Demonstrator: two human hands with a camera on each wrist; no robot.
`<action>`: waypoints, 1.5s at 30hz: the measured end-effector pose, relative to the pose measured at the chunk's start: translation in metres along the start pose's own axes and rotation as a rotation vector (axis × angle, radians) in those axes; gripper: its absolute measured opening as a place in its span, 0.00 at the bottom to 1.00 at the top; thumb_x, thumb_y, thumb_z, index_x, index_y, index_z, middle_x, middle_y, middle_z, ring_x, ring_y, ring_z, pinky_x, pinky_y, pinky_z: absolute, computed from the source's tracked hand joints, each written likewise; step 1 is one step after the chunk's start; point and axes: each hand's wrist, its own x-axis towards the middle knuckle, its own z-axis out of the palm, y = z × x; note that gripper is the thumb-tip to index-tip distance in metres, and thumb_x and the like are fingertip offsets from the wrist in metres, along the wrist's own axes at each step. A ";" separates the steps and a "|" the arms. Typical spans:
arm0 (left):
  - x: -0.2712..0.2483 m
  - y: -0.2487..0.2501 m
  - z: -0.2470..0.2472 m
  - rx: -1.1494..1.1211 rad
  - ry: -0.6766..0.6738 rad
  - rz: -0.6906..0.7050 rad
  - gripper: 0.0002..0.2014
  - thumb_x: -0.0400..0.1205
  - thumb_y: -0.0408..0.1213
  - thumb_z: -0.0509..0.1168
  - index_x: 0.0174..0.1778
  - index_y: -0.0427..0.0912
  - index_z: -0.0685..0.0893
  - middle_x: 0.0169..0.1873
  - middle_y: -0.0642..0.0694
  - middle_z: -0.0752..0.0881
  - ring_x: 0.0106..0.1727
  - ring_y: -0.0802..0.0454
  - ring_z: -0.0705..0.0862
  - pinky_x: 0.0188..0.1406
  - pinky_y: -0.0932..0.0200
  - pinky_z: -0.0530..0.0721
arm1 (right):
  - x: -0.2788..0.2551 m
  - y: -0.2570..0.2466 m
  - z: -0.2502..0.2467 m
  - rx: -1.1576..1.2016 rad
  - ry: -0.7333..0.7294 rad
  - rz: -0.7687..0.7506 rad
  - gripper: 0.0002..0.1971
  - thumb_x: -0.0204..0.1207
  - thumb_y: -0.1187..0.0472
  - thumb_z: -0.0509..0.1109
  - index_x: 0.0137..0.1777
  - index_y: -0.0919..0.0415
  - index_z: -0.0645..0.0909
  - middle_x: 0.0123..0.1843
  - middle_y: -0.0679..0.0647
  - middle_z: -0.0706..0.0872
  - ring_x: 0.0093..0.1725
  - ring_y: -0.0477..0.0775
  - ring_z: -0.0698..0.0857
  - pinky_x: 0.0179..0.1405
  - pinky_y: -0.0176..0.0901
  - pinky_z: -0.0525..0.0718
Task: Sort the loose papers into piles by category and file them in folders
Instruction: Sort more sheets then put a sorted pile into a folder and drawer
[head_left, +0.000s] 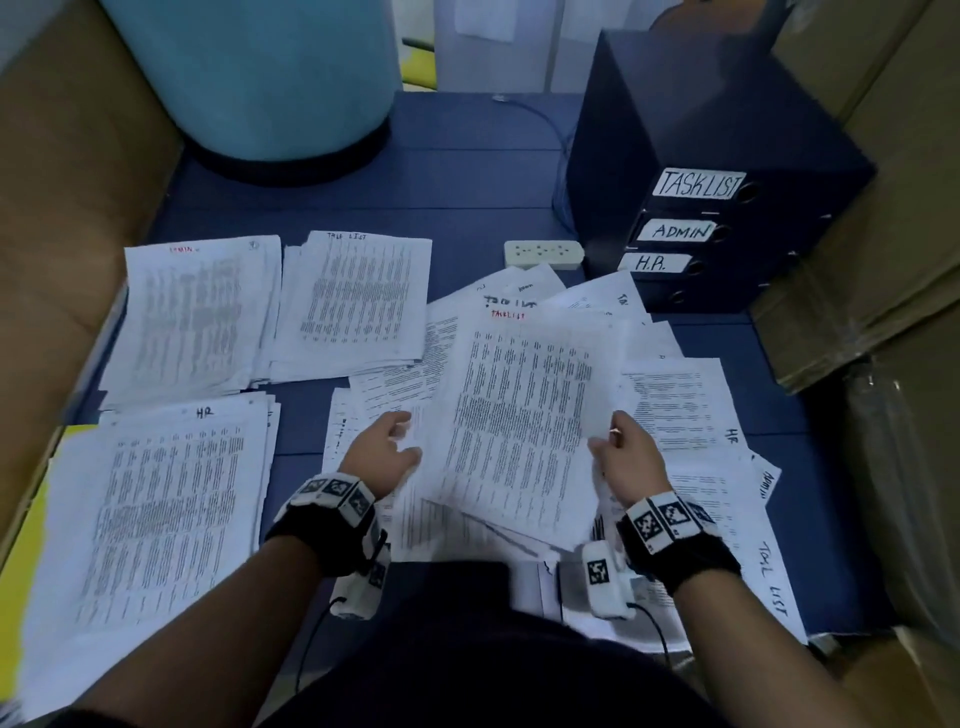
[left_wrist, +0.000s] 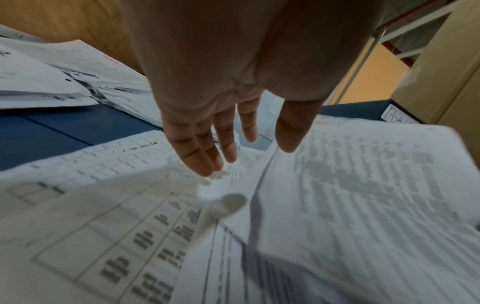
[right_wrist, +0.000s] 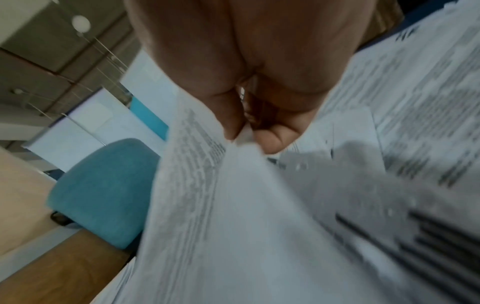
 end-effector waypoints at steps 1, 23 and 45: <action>0.000 0.003 -0.003 -0.044 -0.009 0.004 0.26 0.79 0.36 0.69 0.74 0.45 0.71 0.66 0.44 0.79 0.64 0.46 0.79 0.65 0.50 0.77 | -0.001 0.001 -0.007 0.024 0.002 -0.019 0.10 0.81 0.67 0.65 0.40 0.63 0.69 0.37 0.61 0.75 0.35 0.55 0.73 0.35 0.42 0.71; -0.033 0.041 -0.030 -0.683 -0.022 0.116 0.17 0.76 0.39 0.66 0.61 0.51 0.84 0.61 0.46 0.87 0.64 0.43 0.84 0.69 0.35 0.75 | -0.012 -0.040 -0.001 0.511 -0.045 -0.063 0.11 0.81 0.71 0.67 0.42 0.79 0.73 0.25 0.60 0.68 0.16 0.45 0.66 0.15 0.31 0.68; -0.030 0.047 -0.043 -0.678 0.144 0.064 0.15 0.84 0.27 0.60 0.56 0.53 0.84 0.55 0.45 0.89 0.56 0.44 0.88 0.62 0.38 0.82 | -0.005 -0.031 -0.049 0.618 0.304 -0.006 0.17 0.85 0.58 0.65 0.33 0.60 0.71 0.19 0.51 0.68 0.17 0.48 0.67 0.22 0.40 0.66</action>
